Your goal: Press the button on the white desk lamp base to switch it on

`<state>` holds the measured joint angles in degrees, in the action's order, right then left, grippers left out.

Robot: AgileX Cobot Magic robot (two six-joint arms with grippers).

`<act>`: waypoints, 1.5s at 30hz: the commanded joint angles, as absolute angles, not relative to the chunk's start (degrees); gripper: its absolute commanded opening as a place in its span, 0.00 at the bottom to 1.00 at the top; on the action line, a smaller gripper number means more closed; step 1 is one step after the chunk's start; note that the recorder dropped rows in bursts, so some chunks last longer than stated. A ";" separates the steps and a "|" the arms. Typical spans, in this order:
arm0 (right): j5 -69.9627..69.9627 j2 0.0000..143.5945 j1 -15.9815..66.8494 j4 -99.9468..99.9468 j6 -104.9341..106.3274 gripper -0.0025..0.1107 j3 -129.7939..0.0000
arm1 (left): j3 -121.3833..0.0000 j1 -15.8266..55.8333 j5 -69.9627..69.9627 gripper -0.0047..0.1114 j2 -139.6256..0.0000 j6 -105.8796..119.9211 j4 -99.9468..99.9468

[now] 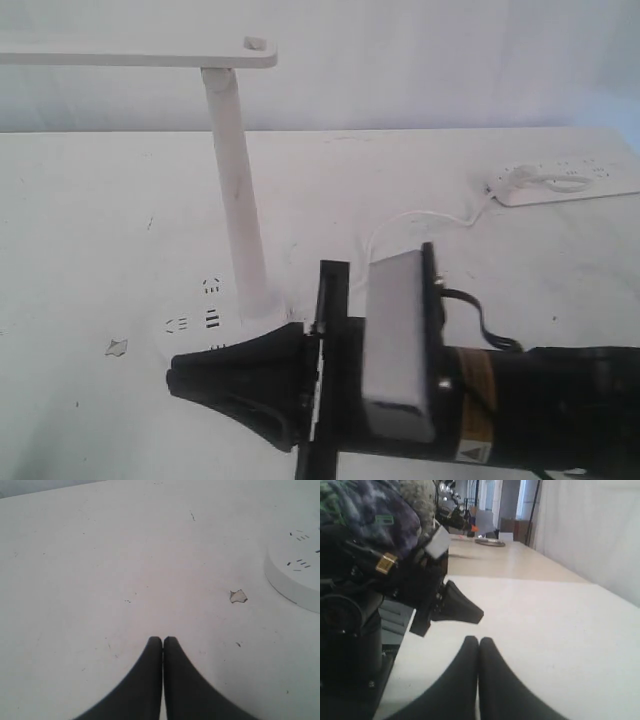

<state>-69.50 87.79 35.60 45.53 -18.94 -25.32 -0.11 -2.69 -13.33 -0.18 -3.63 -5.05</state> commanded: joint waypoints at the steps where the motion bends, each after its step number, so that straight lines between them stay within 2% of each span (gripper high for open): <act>1: -69.96 96.04 36.07 43.95 -16.64 0.02 -28.55 | 0.00 -2.69 -13.32 0.04 0.00 -3.65 -4.98; 14: -69.18 109.45 36.07 11.57 -21.33 0.02 -30.96 | 0.00 -2.69 -13.32 0.04 0.00 -3.65 -4.98; 17: -65.01 109.96 36.07 11.17 -23.41 0.02 -32.32 | 0.00 -2.69 -13.32 0.04 0.00 -3.65 -4.98; 23: -46.83 110.00 36.66 11.53 -24.73 0.02 -37.69 | 0.00 -2.69 -13.32 0.04 0.00 -3.65 -4.98; 30: -43.66 110.00 38.74 12.46 -24.73 0.02 -39.57 | 0.00 -2.69 -13.32 0.04 0.00 -3.65 -4.98; 37: -31.32 110.00 38.89 12.33 -26.18 0.02 -43.34 | 0.00 -2.69 -13.32 0.04 0.00 -3.65 -4.98; 45: -29.79 110.00 38.89 12.33 -27.25 0.02 -44.01 | 0.00 -2.69 -13.32 0.04 0.00 -3.65 -4.98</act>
<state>-30.08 110.02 38.83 12.35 -26.87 -43.89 -0.11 -2.69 -13.33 -0.18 -3.63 -5.05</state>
